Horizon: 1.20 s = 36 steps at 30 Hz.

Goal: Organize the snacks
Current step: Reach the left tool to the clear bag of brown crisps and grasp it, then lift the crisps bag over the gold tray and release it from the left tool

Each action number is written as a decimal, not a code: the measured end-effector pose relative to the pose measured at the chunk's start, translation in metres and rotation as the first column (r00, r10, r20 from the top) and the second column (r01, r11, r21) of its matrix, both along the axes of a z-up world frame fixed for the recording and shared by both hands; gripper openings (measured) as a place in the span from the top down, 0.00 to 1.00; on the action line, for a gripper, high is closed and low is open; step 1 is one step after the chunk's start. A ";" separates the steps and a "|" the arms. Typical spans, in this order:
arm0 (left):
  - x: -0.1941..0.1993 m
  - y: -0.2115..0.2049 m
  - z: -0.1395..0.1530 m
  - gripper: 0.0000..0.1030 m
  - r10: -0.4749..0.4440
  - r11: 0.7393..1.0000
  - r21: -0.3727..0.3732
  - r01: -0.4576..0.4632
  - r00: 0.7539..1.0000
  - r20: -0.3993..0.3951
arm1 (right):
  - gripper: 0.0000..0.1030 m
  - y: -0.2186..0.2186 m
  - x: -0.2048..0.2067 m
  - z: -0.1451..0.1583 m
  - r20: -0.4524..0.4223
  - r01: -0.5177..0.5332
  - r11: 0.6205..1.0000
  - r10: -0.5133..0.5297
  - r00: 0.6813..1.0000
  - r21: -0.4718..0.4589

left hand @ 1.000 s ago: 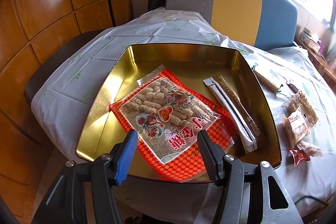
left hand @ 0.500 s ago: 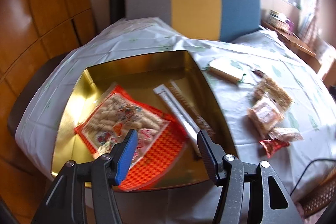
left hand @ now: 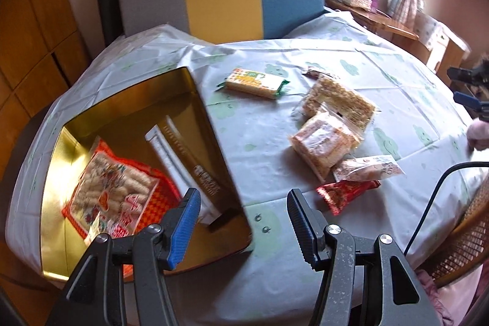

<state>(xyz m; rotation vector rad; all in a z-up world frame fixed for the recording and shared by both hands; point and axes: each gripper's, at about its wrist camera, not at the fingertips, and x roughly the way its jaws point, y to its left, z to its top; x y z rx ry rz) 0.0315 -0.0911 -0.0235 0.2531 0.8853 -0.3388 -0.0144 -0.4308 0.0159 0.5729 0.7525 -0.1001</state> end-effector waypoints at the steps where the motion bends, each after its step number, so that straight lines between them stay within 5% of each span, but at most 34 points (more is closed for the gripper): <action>1: 0.002 -0.005 0.001 0.36 -0.018 1.000 0.011 0.018 1.000 0.006 | 0.32 0.000 0.000 0.000 0.001 0.001 1.000 -0.001 1.000 0.007; 9: 0.027 -0.049 0.001 0.24 -0.161 0.985 0.066 0.160 0.987 0.008 | 0.32 0.005 0.001 0.000 -0.008 -0.007 0.999 0.006 1.000 -0.033; 20: 0.058 -0.113 -0.036 0.22 -0.385 0.906 0.144 0.397 0.917 -0.108 | 0.32 0.022 0.007 0.003 -0.028 -0.055 0.988 0.052 0.998 -0.141; 25: 0.076 -0.125 -0.051 0.22 -0.410 0.895 0.101 0.435 0.890 -0.201 | 0.32 0.031 0.010 0.003 -0.040 -0.080 0.980 0.074 0.996 -0.182; 30: 0.088 -0.129 -0.063 0.22 -0.388 0.902 0.108 0.418 0.894 -0.226 | 0.30 0.041 0.013 0.003 -0.053 -0.106 0.968 0.096 0.994 -0.226; 31: 0.090 -0.128 -0.066 0.35 -0.373 0.908 0.108 0.405 0.898 -0.235 | 0.30 0.041 0.013 0.003 -0.050 -0.103 0.967 0.094 0.994 -0.234; 36: 0.089 -0.123 -0.064 0.43 -0.343 0.924 0.102 0.368 0.917 -0.203 | 0.30 0.039 0.012 0.004 -0.039 -0.094 0.968 0.087 0.995 -0.233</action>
